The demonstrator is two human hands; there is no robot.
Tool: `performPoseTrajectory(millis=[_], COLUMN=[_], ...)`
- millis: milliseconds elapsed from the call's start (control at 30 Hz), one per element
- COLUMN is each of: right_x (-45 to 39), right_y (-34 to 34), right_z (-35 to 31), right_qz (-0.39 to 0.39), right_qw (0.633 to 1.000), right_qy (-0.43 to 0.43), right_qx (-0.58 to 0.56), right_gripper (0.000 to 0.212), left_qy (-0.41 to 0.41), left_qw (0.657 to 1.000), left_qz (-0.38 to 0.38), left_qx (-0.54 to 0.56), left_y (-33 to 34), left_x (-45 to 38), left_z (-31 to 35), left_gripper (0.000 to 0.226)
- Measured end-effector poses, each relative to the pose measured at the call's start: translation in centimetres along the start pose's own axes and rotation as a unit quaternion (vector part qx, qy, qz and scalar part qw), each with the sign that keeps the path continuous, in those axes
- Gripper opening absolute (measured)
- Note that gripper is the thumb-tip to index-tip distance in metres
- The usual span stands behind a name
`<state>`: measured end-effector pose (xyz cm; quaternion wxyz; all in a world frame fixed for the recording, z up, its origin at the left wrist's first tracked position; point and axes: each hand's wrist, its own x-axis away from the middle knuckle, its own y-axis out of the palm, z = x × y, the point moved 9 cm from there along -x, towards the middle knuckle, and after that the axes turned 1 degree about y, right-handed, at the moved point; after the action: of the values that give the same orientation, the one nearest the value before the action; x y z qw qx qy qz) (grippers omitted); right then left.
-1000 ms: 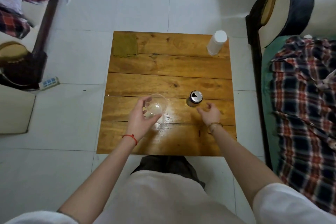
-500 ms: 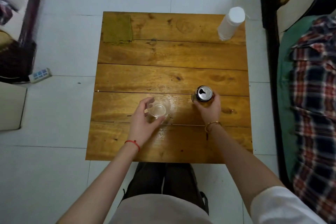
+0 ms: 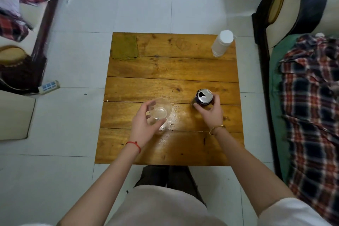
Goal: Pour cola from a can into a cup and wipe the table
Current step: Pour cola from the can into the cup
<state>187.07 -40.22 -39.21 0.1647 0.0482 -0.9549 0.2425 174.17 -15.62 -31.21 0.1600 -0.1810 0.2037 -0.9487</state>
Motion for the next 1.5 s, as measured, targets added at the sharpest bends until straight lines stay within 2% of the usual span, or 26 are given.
performPoseTrajectory(millis=[267, 467, 767, 1000, 1500], right_x=[4.6, 8.3, 11.7, 13.5, 15.8], right_y=[-4.4, -6.2, -8.8, -10.7, -11.6], right_z=[-12.4, -18.4, -24.3, -28.2, -33.0], right_qz=[-0.026, -0.063, -0.081, -0.076, -0.048], right_qw=[0.993, 0.981, 0.957, 0.939, 0.890], right_qy=[-0.114, -0.180, -0.256, -0.282, -0.345], right_qx=[-0.004, 0.030, 0.108, 0.184, 0.294], right_gripper=[0.073, 0.071, 0.068, 0.075, 0.072], left_qy=[0.038, 0.079, 0.118, 0.150, 0.152], left_qw=[0.999, 0.997, 0.993, 0.988, 0.988], left_qz=[0.013, 0.007, 0.001, -0.005, 0.021], left_qx=[0.005, -0.013, -0.007, -0.019, 0.001], left_y=[-3.8, -5.4, -6.9, -6.9, -7.4], left_x=[1.4, 2.9, 4.3, 5.3, 6.3], left_z=[7.1, 11.2, 14.9, 17.5, 18.9], left_gripper=[0.070, 0.071, 0.072, 0.073, 0.071])
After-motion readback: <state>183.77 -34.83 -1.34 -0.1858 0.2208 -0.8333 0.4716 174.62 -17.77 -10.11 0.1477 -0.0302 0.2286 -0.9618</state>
